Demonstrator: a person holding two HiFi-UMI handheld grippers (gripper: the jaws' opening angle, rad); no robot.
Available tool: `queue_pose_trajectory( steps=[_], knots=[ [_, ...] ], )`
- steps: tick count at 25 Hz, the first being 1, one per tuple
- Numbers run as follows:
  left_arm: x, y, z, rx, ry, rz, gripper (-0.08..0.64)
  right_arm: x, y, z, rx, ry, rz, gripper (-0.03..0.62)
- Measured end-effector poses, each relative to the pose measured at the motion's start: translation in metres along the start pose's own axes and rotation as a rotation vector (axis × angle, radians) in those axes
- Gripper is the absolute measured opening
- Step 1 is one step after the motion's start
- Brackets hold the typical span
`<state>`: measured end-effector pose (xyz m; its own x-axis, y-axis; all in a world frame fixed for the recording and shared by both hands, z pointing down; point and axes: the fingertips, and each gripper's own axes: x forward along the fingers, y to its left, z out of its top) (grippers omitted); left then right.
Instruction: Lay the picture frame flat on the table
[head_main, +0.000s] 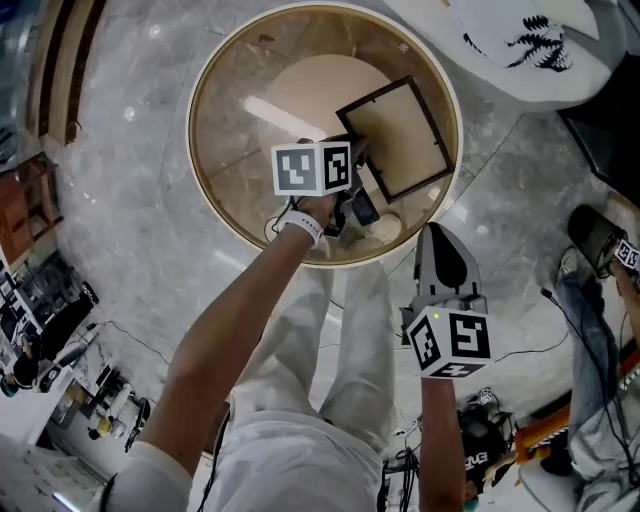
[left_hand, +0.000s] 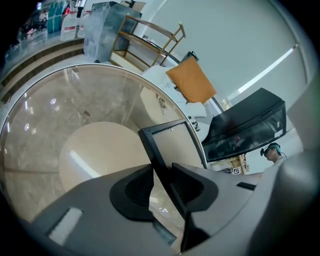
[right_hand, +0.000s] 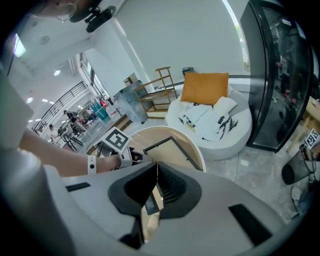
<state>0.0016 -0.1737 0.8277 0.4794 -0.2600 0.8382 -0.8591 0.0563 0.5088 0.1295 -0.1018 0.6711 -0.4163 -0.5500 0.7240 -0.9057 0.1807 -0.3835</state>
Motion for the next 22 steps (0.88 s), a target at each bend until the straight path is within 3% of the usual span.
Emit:
queue_pose_trajectory(
  steps=[13,18,22],
  knots=[
    [0.010,0.009,0.001,-0.028,0.018,0.048,0.123,-0.005,-0.006,0.000,0.008,-0.006,-0.008,0.006],
    [0.006,0.017,0.000,0.014,0.023,0.122,0.097,-0.013,-0.006,-0.003,0.032,-0.011,-0.004,0.008],
    [0.000,0.021,0.001,0.012,0.021,0.123,0.097,-0.019,-0.002,-0.008,0.034,-0.016,-0.002,0.008]
  ],
)
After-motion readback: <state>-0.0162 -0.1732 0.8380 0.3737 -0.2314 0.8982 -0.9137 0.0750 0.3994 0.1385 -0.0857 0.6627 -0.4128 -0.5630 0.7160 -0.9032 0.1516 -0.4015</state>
